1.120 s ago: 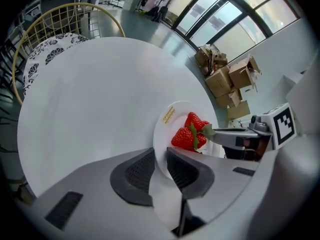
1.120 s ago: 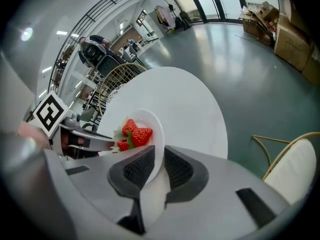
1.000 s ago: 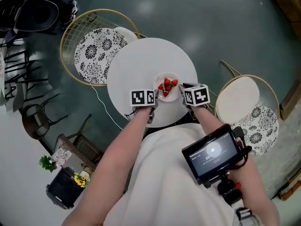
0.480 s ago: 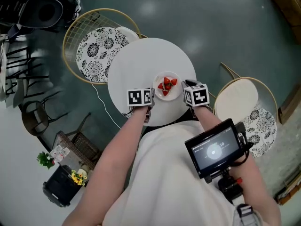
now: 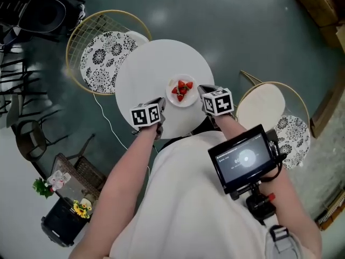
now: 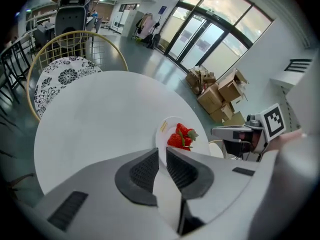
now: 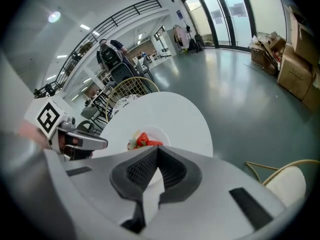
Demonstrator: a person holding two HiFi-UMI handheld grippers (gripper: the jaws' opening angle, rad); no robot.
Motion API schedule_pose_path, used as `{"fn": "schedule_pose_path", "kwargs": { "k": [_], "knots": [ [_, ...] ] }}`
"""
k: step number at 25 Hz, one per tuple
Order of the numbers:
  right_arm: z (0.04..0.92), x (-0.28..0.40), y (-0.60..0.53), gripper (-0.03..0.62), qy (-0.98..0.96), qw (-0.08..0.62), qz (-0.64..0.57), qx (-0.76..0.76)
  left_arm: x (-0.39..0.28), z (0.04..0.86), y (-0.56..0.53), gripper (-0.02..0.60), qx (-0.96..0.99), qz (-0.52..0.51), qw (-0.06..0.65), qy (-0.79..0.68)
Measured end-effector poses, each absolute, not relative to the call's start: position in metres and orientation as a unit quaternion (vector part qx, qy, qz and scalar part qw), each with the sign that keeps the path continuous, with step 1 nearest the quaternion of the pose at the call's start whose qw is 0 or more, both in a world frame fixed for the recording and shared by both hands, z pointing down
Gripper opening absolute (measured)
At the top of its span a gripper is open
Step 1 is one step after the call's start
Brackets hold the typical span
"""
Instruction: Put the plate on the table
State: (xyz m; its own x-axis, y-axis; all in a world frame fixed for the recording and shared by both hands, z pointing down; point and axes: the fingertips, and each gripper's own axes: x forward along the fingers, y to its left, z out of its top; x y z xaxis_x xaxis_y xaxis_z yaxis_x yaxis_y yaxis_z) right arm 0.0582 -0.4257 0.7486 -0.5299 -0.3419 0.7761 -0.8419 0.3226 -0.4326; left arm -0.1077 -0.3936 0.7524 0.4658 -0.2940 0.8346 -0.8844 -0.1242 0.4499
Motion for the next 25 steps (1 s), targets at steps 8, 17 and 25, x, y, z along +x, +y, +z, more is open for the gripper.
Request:
{"fn": "schedule_pose_path", "kwargs": {
  "k": [8,17,25],
  "knots": [
    [0.711,0.043,-0.388,0.003,-0.776,0.267,0.419,0.388,-0.134,0.726,-0.339,0.005,0.71,0.252,0.495,-0.432],
    [0.665,0.034,-0.338,0.003,-0.802,0.235,0.403,0.373,-0.151,0.693,-0.272,0.005,0.737,0.219,0.476,-0.426],
    [0.629,0.022,-0.29,0.002,-0.828,0.216,0.38,0.352,-0.147,0.659,-0.23,0.005,0.772,0.171,0.453,-0.413]
  ]
}}
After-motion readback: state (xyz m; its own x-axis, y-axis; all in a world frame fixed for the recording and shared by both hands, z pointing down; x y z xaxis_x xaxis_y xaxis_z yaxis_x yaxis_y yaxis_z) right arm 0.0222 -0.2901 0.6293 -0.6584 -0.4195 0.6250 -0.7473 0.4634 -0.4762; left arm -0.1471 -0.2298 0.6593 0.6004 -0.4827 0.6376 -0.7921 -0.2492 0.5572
